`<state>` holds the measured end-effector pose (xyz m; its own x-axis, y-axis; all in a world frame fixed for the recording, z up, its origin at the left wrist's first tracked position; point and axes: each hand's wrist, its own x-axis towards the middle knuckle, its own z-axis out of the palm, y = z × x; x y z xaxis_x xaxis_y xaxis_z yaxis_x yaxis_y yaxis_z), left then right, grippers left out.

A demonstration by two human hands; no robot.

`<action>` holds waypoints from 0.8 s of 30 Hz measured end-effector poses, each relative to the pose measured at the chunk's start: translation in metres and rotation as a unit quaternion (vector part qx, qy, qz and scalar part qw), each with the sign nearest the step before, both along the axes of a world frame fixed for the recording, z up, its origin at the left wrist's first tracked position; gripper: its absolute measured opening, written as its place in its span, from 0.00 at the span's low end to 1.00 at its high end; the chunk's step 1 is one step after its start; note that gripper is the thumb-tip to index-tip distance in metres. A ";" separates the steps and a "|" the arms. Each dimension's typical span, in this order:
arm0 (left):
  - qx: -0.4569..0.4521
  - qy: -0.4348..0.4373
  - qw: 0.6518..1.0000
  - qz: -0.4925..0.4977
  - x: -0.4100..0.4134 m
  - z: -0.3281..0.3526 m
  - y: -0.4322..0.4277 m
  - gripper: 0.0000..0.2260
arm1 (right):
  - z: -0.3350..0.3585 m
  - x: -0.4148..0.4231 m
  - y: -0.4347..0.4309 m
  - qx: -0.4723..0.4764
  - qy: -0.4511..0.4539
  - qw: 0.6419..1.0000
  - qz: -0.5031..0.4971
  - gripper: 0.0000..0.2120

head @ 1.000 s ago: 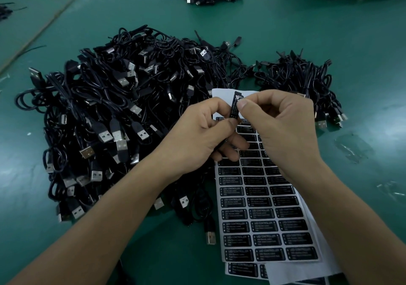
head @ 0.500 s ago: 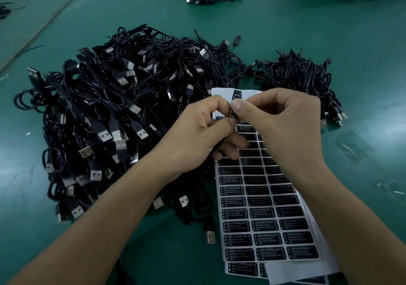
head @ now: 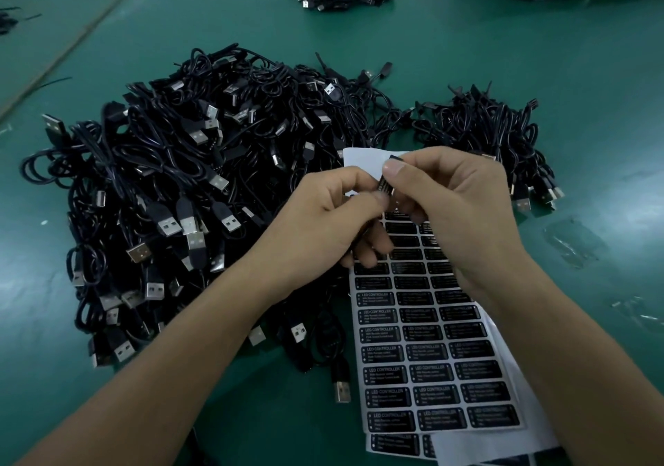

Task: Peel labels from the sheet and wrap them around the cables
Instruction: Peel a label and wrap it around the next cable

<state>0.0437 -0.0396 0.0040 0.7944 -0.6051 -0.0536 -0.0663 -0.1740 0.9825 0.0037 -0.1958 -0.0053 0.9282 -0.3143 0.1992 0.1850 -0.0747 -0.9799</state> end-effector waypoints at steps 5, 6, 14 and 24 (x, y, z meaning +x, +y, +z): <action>-0.010 -0.046 0.999 0.012 0.000 0.002 0.000 0.11 | 0.002 -0.002 0.001 0.025 -0.007 0.999 0.030 0.11; -0.008 -0.051 0.999 0.009 0.000 0.002 0.001 0.09 | 0.002 -0.002 0.001 0.022 -0.003 0.999 0.030 0.13; 0.010 -0.116 0.992 0.057 0.010 0.013 0.010 0.04 | 0.006 -0.008 0.008 -0.092 0.026 0.995 0.038 0.10; -0.078 -0.042 0.981 0.174 0.012 0.020 0.011 0.09 | -0.004 -0.016 0.033 -0.197 0.104 0.971 0.085 0.13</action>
